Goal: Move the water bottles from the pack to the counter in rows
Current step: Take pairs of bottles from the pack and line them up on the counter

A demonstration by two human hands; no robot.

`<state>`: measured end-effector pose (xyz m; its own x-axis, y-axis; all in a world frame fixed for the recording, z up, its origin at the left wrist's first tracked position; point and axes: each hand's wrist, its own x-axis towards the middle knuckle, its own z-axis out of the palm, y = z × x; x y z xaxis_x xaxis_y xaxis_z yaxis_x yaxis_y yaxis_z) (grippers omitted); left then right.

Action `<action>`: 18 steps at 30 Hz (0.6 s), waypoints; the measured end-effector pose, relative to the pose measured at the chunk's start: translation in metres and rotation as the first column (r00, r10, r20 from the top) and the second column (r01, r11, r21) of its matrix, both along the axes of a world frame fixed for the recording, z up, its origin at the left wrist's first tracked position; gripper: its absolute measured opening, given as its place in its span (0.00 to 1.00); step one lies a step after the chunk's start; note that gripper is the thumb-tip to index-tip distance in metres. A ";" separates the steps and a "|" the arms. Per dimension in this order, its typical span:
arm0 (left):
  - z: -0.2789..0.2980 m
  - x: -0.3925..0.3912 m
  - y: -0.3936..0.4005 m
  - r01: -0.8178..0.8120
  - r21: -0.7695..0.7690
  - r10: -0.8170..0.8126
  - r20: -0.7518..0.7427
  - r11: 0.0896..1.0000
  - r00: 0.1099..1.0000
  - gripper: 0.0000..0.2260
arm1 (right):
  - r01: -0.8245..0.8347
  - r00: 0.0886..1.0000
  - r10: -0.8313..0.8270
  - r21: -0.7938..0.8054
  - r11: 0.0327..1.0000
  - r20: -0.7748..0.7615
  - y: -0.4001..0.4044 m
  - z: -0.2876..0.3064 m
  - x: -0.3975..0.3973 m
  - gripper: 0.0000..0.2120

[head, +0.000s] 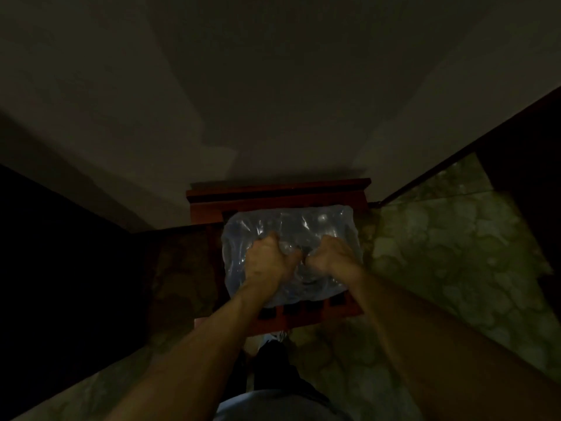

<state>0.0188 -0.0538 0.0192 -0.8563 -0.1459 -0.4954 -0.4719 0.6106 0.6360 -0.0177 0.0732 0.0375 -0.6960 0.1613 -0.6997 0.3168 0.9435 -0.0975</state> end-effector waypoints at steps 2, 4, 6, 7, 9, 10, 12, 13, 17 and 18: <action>0.013 -0.005 -0.009 -0.192 0.217 0.143 0.224 0.957 0.964 0.23 | -0.010 1.000 0.010 0.018 1.000 0.003 -0.004 0.013 -0.004 0.25; 0.020 -0.008 -0.017 -0.425 0.439 0.185 0.491 0.792 0.851 0.21 | 0.012 1.000 -0.012 0.025 1.000 0.012 -0.009 0.025 -0.007 0.26; 0.029 -0.006 -0.027 -0.501 0.534 0.121 0.592 0.681 0.797 0.21 | 0.034 0.999 -0.034 0.023 0.999 0.012 -0.014 0.037 -0.009 0.24; 0.032 -0.004 -0.031 -0.507 0.565 0.079 0.614 0.651 0.785 0.23 | 0.051 0.999 -0.051 0.027 0.998 0.012 -0.017 0.047 -0.009 0.25; 0.040 0.002 -0.036 -0.523 0.637 -0.005 0.637 0.567 0.771 0.21 | 0.070 0.997 -0.071 0.035 0.997 0.043 -0.022 0.065 -0.009 0.27; 0.045 0.006 -0.037 -0.525 0.656 -0.033 0.641 0.542 0.767 0.19 | 0.084 0.994 -0.086 0.038 0.996 0.060 -0.023 0.073 -0.009 0.28; 0.054 0.017 -0.041 -0.540 0.679 -0.074 0.653 0.497 0.753 0.18 | 0.163 0.982 -0.162 -0.001 0.987 0.094 -0.024 0.086 -0.006 0.30; 0.056 0.022 -0.044 -0.544 0.684 -0.083 0.655 0.486 0.751 0.20 | 0.223 0.971 -0.219 -0.038 0.974 0.093 -0.023 0.090 -0.004 0.30; 0.077 0.043 -0.052 -0.530 0.709 -0.092 0.635 0.466 0.767 0.23 | 0.426 0.903 -0.400 -0.200 0.882 0.159 -0.019 0.118 0.003 0.16; 0.084 0.047 -0.053 -0.532 0.716 -0.074 0.624 0.451 0.778 0.21 | 0.455 0.889 -0.424 -0.236 0.859 0.171 -0.019 0.127 0.005 0.14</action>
<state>0.0660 -0.1070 0.1035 -0.4225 0.4384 -0.7933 -0.9048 -0.2555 0.3407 -0.0130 0.0543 0.1646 -0.5123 0.2325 -0.8267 0.7155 0.6479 -0.2612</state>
